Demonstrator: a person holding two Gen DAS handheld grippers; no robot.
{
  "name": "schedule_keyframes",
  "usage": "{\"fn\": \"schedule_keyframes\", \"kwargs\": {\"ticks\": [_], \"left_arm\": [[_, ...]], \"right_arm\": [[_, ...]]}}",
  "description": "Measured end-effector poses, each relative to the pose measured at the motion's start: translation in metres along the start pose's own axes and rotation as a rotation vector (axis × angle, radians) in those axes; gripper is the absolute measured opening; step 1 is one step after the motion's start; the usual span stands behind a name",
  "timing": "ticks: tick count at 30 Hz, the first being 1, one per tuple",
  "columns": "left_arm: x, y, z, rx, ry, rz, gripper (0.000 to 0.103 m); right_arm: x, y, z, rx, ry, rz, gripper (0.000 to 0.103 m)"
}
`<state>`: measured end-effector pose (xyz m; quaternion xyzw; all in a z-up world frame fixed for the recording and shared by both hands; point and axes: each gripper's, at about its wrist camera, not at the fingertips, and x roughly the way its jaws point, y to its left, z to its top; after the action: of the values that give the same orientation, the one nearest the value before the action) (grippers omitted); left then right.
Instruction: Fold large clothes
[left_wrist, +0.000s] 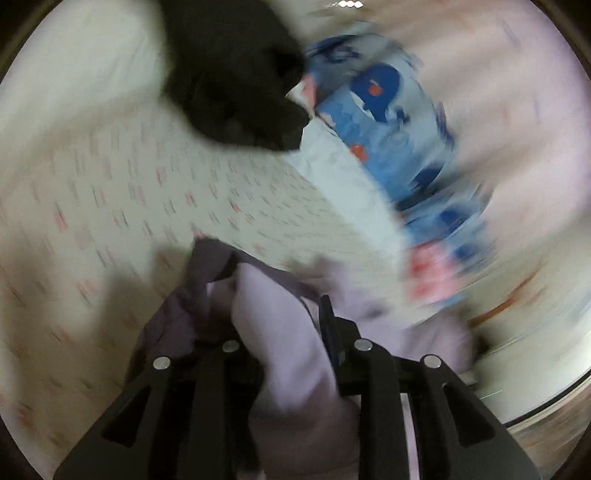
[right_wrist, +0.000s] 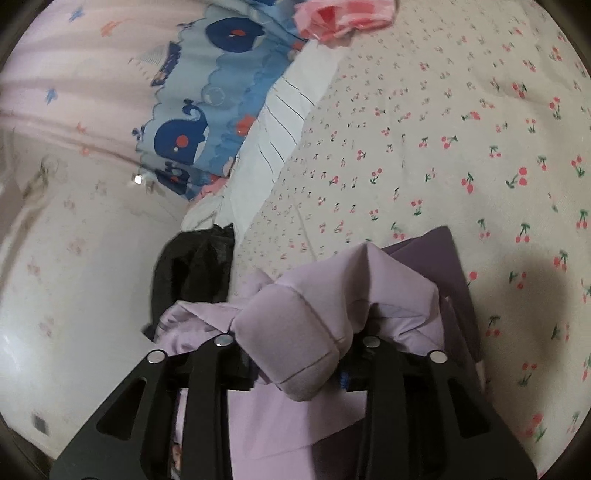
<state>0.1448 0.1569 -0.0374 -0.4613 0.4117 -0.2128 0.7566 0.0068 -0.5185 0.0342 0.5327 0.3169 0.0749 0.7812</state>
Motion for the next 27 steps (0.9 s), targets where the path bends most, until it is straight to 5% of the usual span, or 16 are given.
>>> {"fn": "schedule_keyframes", "kwargs": {"ticks": [3, 7, 12, 14, 16, 18, 20, 23, 26, 27], "left_arm": [[-0.011, 0.017, 0.021, -0.210, 0.080, -0.071, 0.027], [-0.024, 0.028, 0.022, -0.371, 0.062, -0.224, 0.036], [-0.023, 0.005, 0.026, -0.242, 0.074, -0.126, 0.040], [-0.034, -0.005, 0.025, -0.258, 0.035, -0.217, 0.042], [-0.038, 0.004, 0.026, -0.370, -0.006, -0.387, 0.056], [-0.044, 0.009, 0.033, -0.403, -0.091, -0.392, 0.081], [-0.062, -0.019, 0.038, -0.231, -0.204, -0.074, 0.085], [-0.065, -0.108, 0.001, 0.326, -0.282, 0.157, 0.089], [-0.013, -0.171, -0.079, 0.874, -0.189, 0.292, 0.091], [0.005, -0.178, -0.099, 0.974, -0.143, 0.310, 0.091]], "right_arm": [[-0.018, 0.023, -0.004, -0.046, -0.058, 0.047, 0.068], [-0.028, 0.070, -0.026, -0.309, -0.092, -0.047, 0.079], [0.005, 0.111, -0.069, -0.642, 0.026, -0.227, 0.079], [0.020, 0.116, -0.084, -0.717, 0.064, -0.264, 0.079], [0.037, 0.117, -0.095, -0.765, 0.093, -0.304, 0.079], [0.052, 0.117, -0.100, -0.797, 0.101, -0.356, 0.079], [0.068, 0.114, -0.103, -0.813, 0.119, -0.414, 0.079], [0.078, 0.117, -0.104, -0.825, 0.091, -0.423, 0.079], [0.091, 0.124, -0.099, -0.856, 0.054, -0.450, 0.079], [0.100, 0.126, -0.097, -0.876, 0.053, -0.475, 0.079]]}}
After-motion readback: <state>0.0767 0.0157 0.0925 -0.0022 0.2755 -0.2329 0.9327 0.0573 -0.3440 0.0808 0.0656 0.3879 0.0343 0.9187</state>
